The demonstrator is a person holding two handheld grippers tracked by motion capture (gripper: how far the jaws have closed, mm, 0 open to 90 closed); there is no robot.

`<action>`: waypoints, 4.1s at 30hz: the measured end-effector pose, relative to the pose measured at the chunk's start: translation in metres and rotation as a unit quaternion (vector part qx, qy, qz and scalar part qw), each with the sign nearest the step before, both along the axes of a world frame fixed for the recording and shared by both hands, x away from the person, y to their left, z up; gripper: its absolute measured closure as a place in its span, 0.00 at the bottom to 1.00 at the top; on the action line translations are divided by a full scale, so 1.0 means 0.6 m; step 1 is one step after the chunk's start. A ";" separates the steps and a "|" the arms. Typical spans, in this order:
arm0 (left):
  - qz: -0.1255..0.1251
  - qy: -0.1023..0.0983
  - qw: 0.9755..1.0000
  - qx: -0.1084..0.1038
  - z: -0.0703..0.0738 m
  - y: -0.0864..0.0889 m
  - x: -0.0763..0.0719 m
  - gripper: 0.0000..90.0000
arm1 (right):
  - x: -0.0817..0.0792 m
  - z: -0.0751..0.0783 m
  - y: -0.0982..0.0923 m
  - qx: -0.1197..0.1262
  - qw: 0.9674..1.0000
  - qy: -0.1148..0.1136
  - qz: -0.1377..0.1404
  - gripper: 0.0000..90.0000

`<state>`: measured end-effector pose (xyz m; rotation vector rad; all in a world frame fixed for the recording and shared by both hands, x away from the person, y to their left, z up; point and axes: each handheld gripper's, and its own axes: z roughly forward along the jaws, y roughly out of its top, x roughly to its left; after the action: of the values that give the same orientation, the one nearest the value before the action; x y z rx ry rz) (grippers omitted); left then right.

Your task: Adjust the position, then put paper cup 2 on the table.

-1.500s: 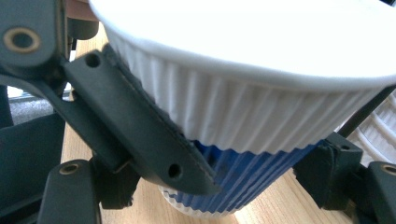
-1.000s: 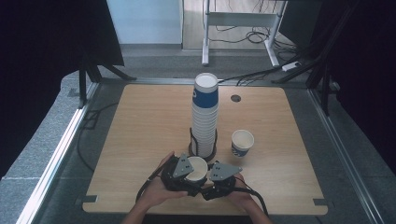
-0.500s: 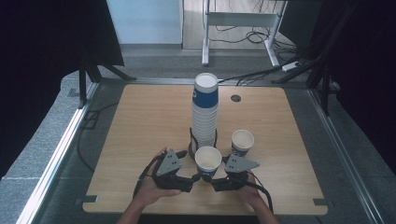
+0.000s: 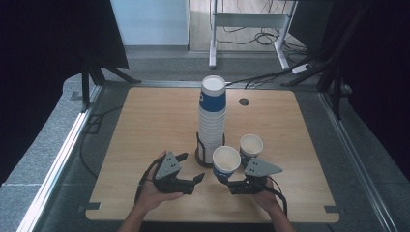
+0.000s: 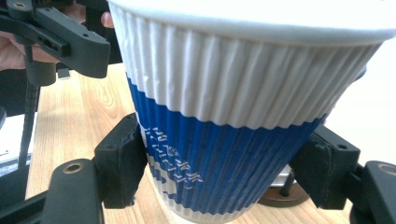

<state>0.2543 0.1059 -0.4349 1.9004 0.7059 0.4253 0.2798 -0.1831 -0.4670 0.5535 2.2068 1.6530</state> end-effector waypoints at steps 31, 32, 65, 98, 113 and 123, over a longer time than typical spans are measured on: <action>0.041 0.050 0.996 0.055 -0.027 0.001 0.019 0.16 | -0.001 0.029 -0.075 0.026 0.998 -0.025 -0.055 0.29; 0.041 0.050 0.996 0.055 -0.027 0.001 0.019 0.16 | -0.001 0.029 -0.075 0.026 0.998 -0.025 -0.055 0.29; 0.040 0.066 0.994 0.071 -0.033 -0.002 0.023 0.17 | 0.008 0.049 -0.207 0.068 0.983 -0.040 -0.168 0.29; 0.033 0.071 0.993 0.085 -0.042 -0.011 0.023 0.16 | 0.078 -0.039 -0.223 -0.013 0.960 0.036 -0.278 0.29; 0.032 0.071 0.993 0.088 -0.044 -0.013 0.023 0.16 | 0.100 -0.062 -0.228 -0.053 0.948 0.066 -0.308 0.29; 0.031 0.073 0.993 0.088 -0.044 -0.013 0.024 0.16 | 0.109 -0.075 -0.227 -0.091 0.939 0.079 -0.322 0.29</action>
<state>0.2685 0.0982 -0.4615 2.0964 0.8496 0.4006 0.3451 -0.3194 -0.5120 1.2304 1.9411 1.0777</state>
